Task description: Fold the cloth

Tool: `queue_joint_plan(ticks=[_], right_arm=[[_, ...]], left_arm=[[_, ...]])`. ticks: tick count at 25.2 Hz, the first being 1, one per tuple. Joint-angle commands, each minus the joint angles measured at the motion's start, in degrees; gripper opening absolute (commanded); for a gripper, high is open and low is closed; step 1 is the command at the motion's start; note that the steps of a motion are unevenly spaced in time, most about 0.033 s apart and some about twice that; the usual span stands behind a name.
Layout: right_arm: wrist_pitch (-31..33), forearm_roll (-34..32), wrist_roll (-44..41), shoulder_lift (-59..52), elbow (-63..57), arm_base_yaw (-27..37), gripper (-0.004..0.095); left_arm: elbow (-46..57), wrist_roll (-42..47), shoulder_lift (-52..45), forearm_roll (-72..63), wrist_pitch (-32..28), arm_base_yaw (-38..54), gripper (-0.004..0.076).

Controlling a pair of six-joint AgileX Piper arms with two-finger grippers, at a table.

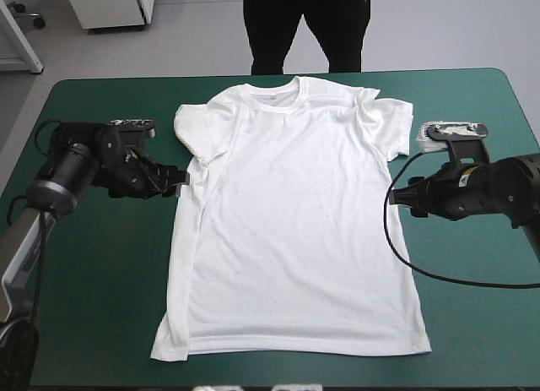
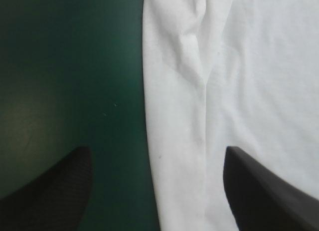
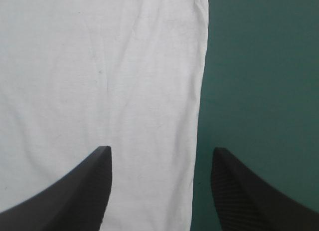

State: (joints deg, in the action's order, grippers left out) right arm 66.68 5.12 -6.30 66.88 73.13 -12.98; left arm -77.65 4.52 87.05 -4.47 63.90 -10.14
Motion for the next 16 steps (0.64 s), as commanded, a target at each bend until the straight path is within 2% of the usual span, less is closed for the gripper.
queue_joint_plan(ticks=[1,16], right_arm=[[-3.0,-0.1,0.8,-0.2,2.0,0.3,0.0526],[-3.7,-0.1,1.0,0.0,2.0,0.3,0.0526]], left_arm=[[-3.6,-1.2,2.5,-0.7,-2.2,0.1,0.0528],[-6.4,-1.4,18.4,-1.0,-8.2,0.1,0.0528]])
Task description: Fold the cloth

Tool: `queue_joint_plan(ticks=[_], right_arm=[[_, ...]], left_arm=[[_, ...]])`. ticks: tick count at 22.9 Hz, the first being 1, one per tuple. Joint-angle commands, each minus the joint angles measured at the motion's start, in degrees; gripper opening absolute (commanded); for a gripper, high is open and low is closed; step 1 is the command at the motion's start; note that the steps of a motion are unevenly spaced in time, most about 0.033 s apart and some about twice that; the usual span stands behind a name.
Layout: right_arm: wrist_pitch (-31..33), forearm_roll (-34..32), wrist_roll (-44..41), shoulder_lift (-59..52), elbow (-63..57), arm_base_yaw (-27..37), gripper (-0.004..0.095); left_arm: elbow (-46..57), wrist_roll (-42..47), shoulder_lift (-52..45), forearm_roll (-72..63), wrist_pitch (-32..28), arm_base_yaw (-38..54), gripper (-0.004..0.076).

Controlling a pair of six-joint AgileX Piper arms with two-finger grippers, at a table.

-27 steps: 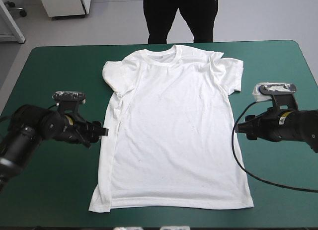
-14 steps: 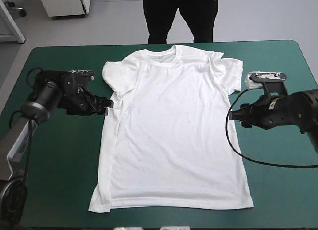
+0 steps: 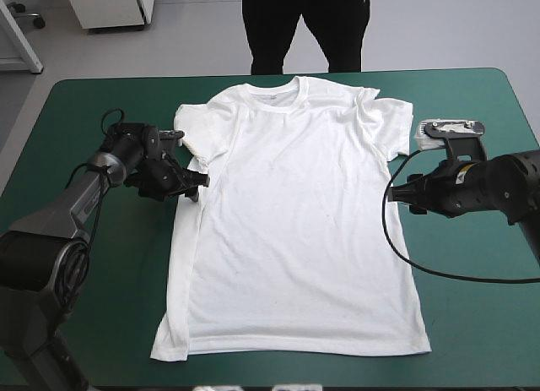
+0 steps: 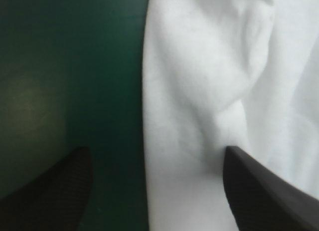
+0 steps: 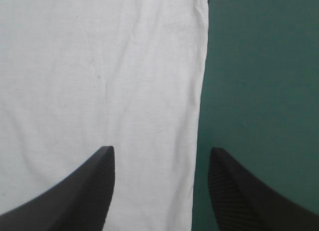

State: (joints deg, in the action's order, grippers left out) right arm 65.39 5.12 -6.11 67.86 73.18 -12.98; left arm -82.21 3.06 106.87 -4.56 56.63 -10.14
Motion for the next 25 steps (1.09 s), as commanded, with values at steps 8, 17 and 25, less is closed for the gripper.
queue_joint_plan(ticks=[8,17,25], right_arm=[[-3.5,-0.3,0.8,1.1,2.1,0.3,0.0526],[-3.5,-1.5,2.1,15.3,12.2,0.3,0.0527],[-0.4,-4.2,0.7,31.5,23.9,0.5,0.0526]], left_arm=[[-1.8,-1.4,0.3,-5.3,-1.6,0.0,-0.0006],[-1.8,-3.1,0.3,-5.4,-0.2,0.0,-0.0009],[-1.8,-5.1,0.3,-5.6,0.2,0.0,-0.0009]])
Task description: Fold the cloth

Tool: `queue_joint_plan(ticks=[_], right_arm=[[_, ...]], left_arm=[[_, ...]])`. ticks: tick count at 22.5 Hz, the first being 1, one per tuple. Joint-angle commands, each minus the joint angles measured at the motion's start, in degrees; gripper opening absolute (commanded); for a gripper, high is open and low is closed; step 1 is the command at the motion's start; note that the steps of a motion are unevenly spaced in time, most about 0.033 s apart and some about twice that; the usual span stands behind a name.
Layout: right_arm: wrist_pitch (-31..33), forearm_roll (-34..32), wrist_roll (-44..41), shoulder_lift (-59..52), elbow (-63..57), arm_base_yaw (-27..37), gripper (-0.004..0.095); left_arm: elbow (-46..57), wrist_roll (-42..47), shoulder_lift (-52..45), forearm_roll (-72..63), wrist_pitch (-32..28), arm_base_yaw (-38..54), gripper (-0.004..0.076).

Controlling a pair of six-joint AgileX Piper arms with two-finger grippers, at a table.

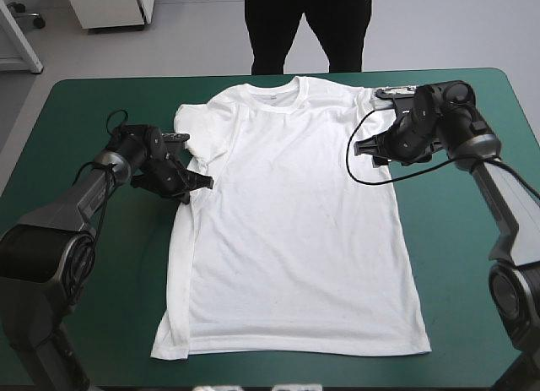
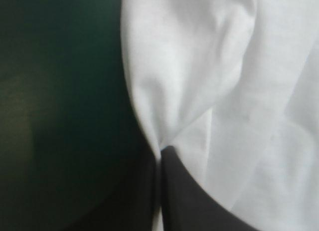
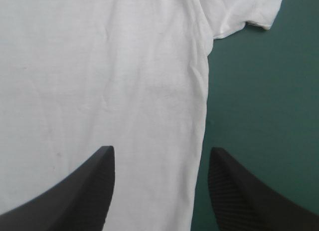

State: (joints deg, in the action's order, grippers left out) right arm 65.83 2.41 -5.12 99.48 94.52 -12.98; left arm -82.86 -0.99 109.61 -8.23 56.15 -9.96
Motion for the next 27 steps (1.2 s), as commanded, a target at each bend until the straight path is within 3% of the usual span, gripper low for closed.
queue_joint_plan(ticks=[1,7,14,19,25,27], right_arm=[[-0.8,-2.0,-0.3,0.8,2.5,0.6,0.0526],[-4.0,4.5,1.9,7.0,2.5,6.1,0.0526],[-4.7,6.5,2.9,14.0,2.5,6.0,0.0520],[-4.6,12.2,6.5,16.6,2.5,5.9,0.0390],[-4.3,13.5,8.2,17.4,2.5,4.7,-0.0012],[-3.0,12.7,8.2,17.4,3.0,4.8,-0.0017]], left_arm=[[-1.2,-1.5,-2.4,-1.9,0.9,-0.2,-0.0009],[-1.2,-1.5,-2.4,-2.6,0.9,-0.2,-0.0009],[-1.2,-1.5,-2.4,-2.6,1.5,-0.2,-0.0009],[-1.2,-1.5,-2.4,-2.7,1.5,-0.2,-0.0009],[-1.2,-1.5,-2.4,-3.0,1.6,-0.2,-0.0009],[-1.2,-1.5,-2.5,-2.8,2.0,-0.2,-0.0009]])
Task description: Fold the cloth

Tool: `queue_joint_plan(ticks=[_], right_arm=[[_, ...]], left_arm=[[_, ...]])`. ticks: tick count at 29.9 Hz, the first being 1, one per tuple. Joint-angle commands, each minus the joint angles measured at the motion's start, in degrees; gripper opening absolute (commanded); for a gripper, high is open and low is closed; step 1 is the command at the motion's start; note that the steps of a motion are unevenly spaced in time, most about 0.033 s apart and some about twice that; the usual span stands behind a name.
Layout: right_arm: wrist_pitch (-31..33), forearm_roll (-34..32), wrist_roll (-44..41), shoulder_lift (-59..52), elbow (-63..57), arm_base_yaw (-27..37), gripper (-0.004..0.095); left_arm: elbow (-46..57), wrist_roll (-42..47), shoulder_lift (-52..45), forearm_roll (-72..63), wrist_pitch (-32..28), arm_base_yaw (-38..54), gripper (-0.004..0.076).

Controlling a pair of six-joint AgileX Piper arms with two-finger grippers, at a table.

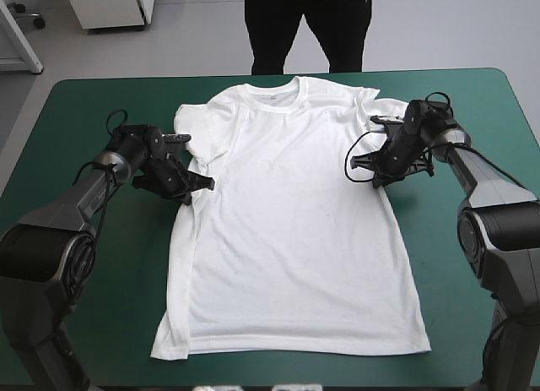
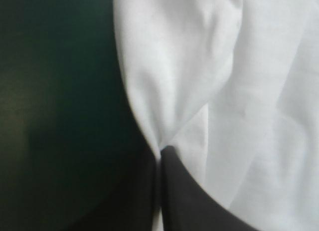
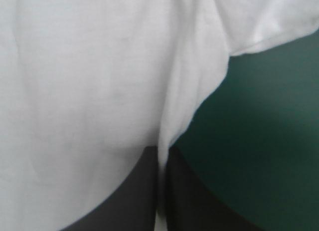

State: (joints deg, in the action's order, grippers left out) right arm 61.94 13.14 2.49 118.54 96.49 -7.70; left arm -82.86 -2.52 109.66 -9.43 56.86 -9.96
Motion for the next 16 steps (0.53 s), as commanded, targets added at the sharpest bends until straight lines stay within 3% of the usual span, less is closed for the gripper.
queue_joint_plan(ticks=[1,16], right_arm=[[1.4,1.7,0.3,-2.0,1.3,-0.5,-0.0017],[1.9,-5.6,0.1,-22.4,3.3,-0.4,-0.0017]], left_arm=[[-1.5,0.1,-2.9,-1.3,1.5,-0.2,-0.0009],[-15.5,-3.0,-13.8,-1.0,7.3,-0.2,-0.0009]])
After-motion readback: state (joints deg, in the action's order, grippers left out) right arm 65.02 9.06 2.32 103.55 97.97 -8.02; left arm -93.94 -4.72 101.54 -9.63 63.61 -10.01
